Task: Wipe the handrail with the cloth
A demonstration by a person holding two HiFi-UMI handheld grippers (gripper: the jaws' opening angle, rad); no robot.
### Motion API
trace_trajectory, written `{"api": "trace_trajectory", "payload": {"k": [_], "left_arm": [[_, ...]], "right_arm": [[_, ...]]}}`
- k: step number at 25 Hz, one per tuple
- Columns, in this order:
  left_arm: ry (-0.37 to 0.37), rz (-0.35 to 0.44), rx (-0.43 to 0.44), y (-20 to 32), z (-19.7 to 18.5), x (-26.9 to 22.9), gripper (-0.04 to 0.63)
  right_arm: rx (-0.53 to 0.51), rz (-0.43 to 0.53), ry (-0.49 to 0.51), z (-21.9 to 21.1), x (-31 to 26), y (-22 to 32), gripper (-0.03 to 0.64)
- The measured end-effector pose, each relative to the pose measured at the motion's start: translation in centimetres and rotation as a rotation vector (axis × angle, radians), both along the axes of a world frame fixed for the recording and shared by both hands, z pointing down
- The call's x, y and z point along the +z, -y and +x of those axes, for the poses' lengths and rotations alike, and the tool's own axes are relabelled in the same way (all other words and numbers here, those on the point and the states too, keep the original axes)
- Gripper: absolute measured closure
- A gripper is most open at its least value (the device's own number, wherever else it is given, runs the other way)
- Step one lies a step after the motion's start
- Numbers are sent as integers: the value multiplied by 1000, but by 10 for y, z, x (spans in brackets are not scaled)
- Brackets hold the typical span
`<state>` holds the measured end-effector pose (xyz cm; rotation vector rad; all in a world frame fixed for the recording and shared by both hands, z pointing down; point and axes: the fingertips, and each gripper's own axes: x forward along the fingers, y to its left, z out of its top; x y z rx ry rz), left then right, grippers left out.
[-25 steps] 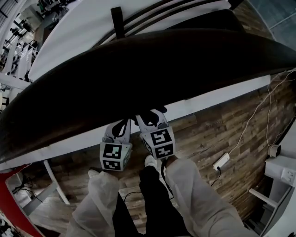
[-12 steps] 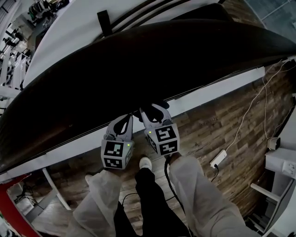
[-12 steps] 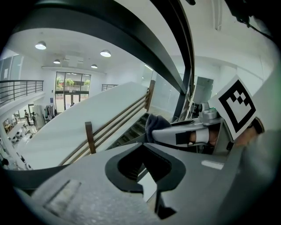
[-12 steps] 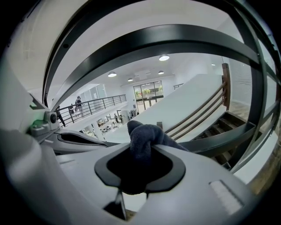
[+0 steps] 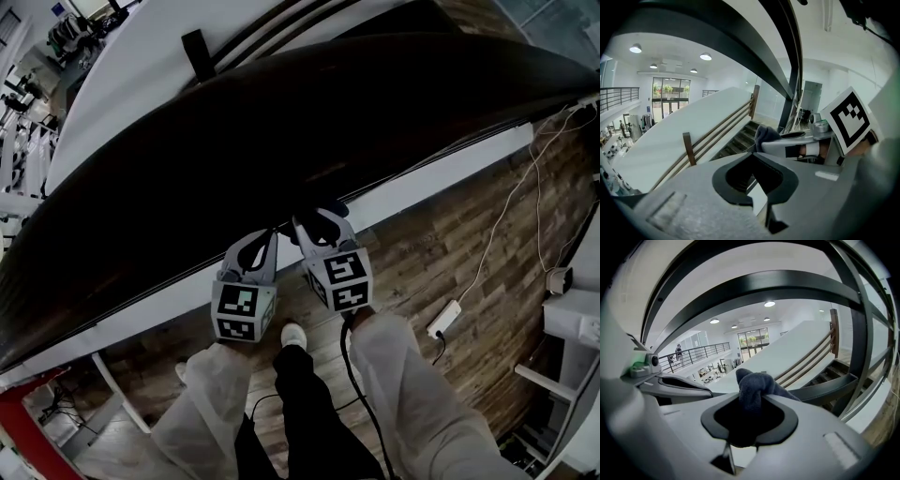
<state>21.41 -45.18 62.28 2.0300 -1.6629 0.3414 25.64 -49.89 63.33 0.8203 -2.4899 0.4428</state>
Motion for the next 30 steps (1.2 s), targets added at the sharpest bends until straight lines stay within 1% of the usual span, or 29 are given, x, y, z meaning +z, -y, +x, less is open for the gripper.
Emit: {"api": "trace_trajectory", "payload": {"k": [5,16,20,24,30], "left_arm": [[-7,-1,24,15,17,-1,597],[2,12,85,46,52,-7,597],[-9,7,90,50,58,-8,597],[1,12,100,52,63,-11,597],[11,6,82,44,51,-15,597]], "right_arm": [[40,-7,-13,25,2,23,526],[178,-15,-14,93,2,83,525],[216,-22,-17,110,3,99,525],[271,-47,-12,130,6,114,523],[319,-59,-17,145,7,128,523]]}}
